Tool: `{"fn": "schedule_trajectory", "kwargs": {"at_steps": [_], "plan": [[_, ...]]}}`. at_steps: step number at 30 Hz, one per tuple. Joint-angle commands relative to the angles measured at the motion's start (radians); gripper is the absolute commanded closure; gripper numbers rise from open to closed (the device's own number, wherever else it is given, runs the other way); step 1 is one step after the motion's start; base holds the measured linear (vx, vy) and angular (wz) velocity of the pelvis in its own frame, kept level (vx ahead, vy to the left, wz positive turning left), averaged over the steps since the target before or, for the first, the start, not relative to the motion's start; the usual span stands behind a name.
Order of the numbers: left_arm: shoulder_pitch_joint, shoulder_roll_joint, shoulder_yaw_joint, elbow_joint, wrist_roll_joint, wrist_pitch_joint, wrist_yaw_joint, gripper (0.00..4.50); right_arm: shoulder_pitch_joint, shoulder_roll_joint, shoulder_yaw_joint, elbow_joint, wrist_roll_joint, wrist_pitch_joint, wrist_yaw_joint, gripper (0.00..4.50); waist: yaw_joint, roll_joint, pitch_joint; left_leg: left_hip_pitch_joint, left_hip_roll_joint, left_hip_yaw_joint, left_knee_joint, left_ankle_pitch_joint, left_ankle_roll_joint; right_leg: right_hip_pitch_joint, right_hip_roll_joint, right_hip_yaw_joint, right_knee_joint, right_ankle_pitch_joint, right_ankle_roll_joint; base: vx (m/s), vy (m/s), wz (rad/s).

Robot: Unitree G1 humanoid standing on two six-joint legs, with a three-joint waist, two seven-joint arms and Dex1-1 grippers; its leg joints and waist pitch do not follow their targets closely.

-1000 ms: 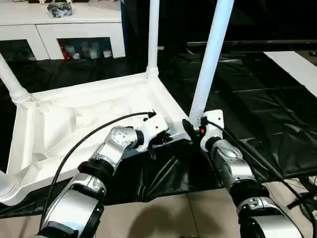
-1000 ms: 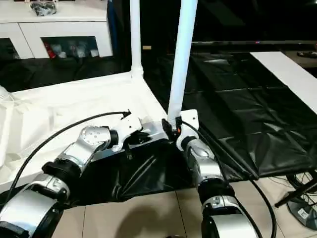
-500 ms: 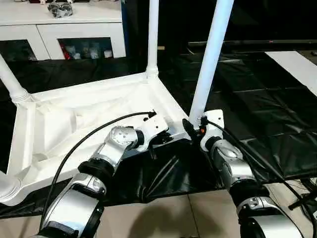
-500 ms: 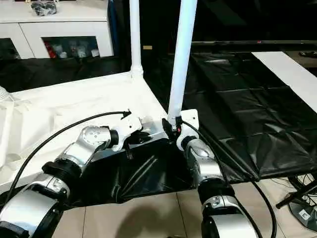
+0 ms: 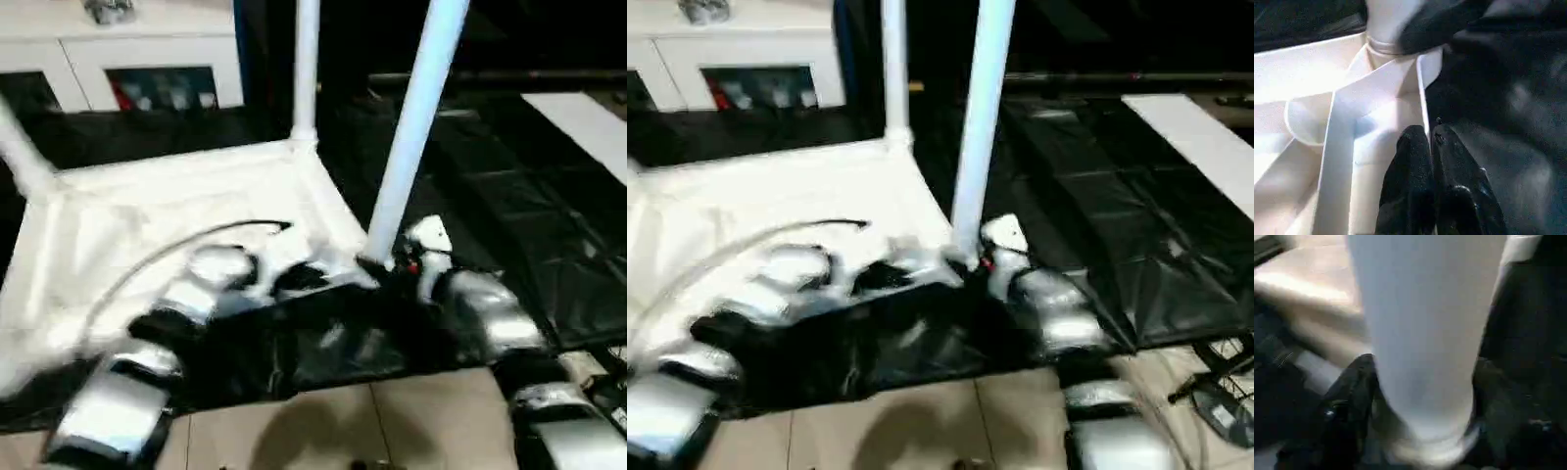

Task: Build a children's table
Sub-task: Rotate leg to tighten

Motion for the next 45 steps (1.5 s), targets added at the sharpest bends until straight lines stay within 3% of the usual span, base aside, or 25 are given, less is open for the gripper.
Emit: {"fn": "schedule_trajectory", "kwargs": {"at_steps": [1,3,8,12,13,16,23,30,32,37,39,40,42,44,45], "plan": [[-0.004,-0.007,-0.026,-0.018,0.021,-0.015,-0.026,4.50,0.005,0.020,0.041,-0.018,0.004,0.017,0.053,1.00,0.008,0.001,-0.056,-0.002,0.034,-0.001,-0.069,-0.263,0.095,0.047,-0.061,0.052,-0.064,-0.322,-0.215,0.000,0.000,0.00],[-0.004,-0.007,-0.026,-0.017,0.021,-0.016,-0.027,4.50,0.005,0.020,0.041,-0.019,0.005,0.018,0.053,0.81,0.016,0.001,-0.063,0.000,0.034,0.002,-0.063,-0.214,0.082,0.049,-0.062,0.057,-0.052,-0.263,-0.231,0.000,0.000,0.00],[-0.003,0.007,-0.031,-0.013,0.018,-0.029,-0.052,4.50,0.022,0.002,0.073,-0.049,0.001,0.007,0.121,0.36,0.034,0.004,-0.067,-0.001,0.035,0.006,-0.058,-0.124,0.109,0.058,-0.058,0.055,-0.029,-0.109,-0.267,0.014,-0.005,0.00],[-0.005,0.020,-0.034,-0.009,0.004,-0.041,-0.084,4.50,0.025,-0.017,0.091,-0.059,-0.007,-0.008,0.205,0.36,0.037,0.002,-0.066,0.001,0.034,0.007,-0.058,-0.152,0.104,0.060,-0.059,0.055,-0.034,-0.147,-0.263,0.000,0.000,0.00],[-0.006,0.021,-0.034,-0.008,0.005,-0.042,-0.086,4.50,0.024,-0.017,0.091,-0.059,-0.009,-0.008,0.208,0.61,0.038,0.001,-0.063,0.002,0.034,0.008,-0.060,-0.171,0.095,0.059,-0.059,0.056,-0.039,-0.190,-0.253,0.000,0.000,0.00],[-0.007,0.022,-0.032,-0.007,0.005,-0.042,-0.086,4.50,0.018,-0.013,0.080,-0.052,0.000,-0.006,0.202,0.74,0.040,0.001,-0.063,0.006,0.034,0.007,-0.061,-0.183,0.078,0.056,-0.059,0.058,-0.044,-0.245,-0.235,0.000,0.000,0.00],[-0.003,0.022,-0.028,-0.004,0.003,-0.041,-0.090,4.50,0.026,-0.002,0.068,-0.066,0.022,0.004,0.189,1.41,0.042,0.001,-0.067,0.005,0.034,0.008,-0.058,-0.142,0.089,0.058,-0.057,0.058,-0.034,-0.170,-0.252,0.000,0.000,0.00],[-0.001,0.021,-0.026,-0.004,0.005,-0.023,-0.058,4.50,0.060,0.023,0.056,-0.089,0.026,0.013,0.152,1.82,0.047,-0.001,-0.066,0.006,0.033,0.009,-0.059,-0.150,0.085,0.058,-0.058,0.058,-0.037,-0.193,-0.242,0.000,0.000,0.00],[-0.002,0.012,-0.023,-0.002,0.013,-0.012,-0.021,4.50,0.067,0.040,0.046,-0.079,0.013,-0.004,0.081,1.83,0.047,0.001,-0.065,0.007,0.034,0.009,-0.060,-0.150,0.080,0.057,-0.058,0.059,-0.037,-0.198,-0.240,0.000,0.000,0.00],[-0.019,-0.102,-0.013,0.024,0.043,0.058,0.206,4.50,0.051,0.155,-0.039,0.015,-0.019,-0.025,-0.306,1.86,0.032,-0.002,-0.054,0.015,0.027,0.003,-0.066,-0.257,0.024,0.043,-0.061,0.060,-0.064,-0.421,-0.175,0.000,0.000,0.00],[-0.025,-0.156,-0.014,0.028,0.048,0.083,0.273,4.50,0.024,0.194,-0.061,0.057,-0.023,-0.030,-0.421,1.86,0.024,0.009,-0.050,0.026,0.025,-0.002,-0.067,-0.315,0.002,0.035,-0.061,0.058,-0.076,-0.511,-0.147,0.000,0.000,0.00],[-0.029,-0.184,-0.017,0.032,0.049,0.093,0.298,4.50,0.003,0.212,-0.072,0.082,-0.025,-0.030,-0.491,1.87,0.019,0.005,-0.049,0.024,0.024,-0.002,-0.069,-0.329,0.002,0.035,-0.057,0.058,-0.077,-0.516,-0.141,0.000,0.000,0.00],[-0.043,-0.239,-0.015,0.046,0.050,0.111,0.361,4.50,-0.048,0.250,-0.105,0.131,-0.008,-0.021,-0.613,1.87,0.017,0.011,-0.053,0.021,0.024,-0.006,-0.072,-0.330,0.005,0.041,-0.058,0.055,-0.079,-0.498,-0.132,0.000,0.000,0.00],[-0.055,-0.268,-0.021,0.058,0.059,0.108,0.403,4.50,-0.082,0.276,-0.114,0.148,0.000,-0.037,-0.647,1.87,0.013,0.006,-0.056,0.021,0.022,-0.001,-0.068,-0.335,0.013,0.037,-0.054,0.058,-0.076,-0.429,-0.158,0.000,0.000,0.00],[-0.057,-0.269,-0.028,0.063,0.068,0.095,0.410,4.50,-0.089,0.277,-0.097,0.145,-0.019,-0.063,-0.644,1.87,0.015,0.009,-0.056,0.021,0.021,0.000,-0.067,-0.333,0.018,0.037,-0.054,0.058,-0.075,-0.418,-0.161,0.000,0.000,0.00]]}}
